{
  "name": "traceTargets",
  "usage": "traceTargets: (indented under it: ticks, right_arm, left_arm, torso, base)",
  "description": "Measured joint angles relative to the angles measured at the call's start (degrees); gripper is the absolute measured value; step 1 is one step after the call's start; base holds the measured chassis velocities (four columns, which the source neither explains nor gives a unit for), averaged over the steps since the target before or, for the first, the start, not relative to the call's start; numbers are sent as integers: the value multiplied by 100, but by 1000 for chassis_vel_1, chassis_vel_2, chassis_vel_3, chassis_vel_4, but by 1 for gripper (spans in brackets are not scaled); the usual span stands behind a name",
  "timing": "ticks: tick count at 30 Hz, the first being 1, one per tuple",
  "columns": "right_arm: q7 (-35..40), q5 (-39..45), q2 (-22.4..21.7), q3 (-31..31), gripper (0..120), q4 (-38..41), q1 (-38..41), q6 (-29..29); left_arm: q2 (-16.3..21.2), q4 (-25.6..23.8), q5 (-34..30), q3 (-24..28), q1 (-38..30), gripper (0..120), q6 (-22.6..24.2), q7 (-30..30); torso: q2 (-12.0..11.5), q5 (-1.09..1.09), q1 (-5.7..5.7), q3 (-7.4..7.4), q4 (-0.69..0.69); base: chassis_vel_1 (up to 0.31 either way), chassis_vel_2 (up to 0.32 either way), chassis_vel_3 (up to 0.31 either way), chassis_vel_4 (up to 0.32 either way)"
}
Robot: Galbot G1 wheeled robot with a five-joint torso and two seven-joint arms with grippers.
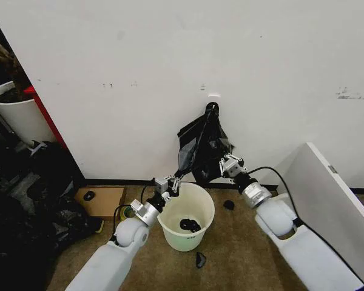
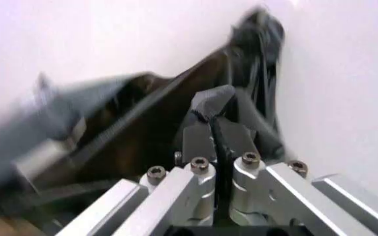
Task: Place the garbage bag over the trash bin.
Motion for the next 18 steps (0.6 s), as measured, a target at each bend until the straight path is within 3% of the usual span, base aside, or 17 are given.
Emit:
traceTargets:
  ticks: [3,4,9,18]
  right_arm:
    - [-474,1514,280,5,0,-259,-63,560]
    - [-474,1514,280,5,0,-259,-63,560]
    - [-1293,3105,694,136,0,-440,-131,1056]
    - [-2288,3694,1271,369,0,-455,-326,1463]
  left_arm:
    - [-2,16,-28,10,-65,0,0,-1]
    - [-2,16,-28,10,-65,0,0,-1]
    - [-6,16,-172,-47,-169,0,0,-58]
    - [-4,90,-361,-177,-266,0,10,-172]
  torso:
    - [0,1,0,0,0]
    - [0,1,0,0,0]
    - [0,1,0,0,0]
    - [0,0,0,0,1]
  base:
    - [0,0,0,0]
    - [0,0,0,0]
    - [0,0,0,0]
    - [0,0,0,0]
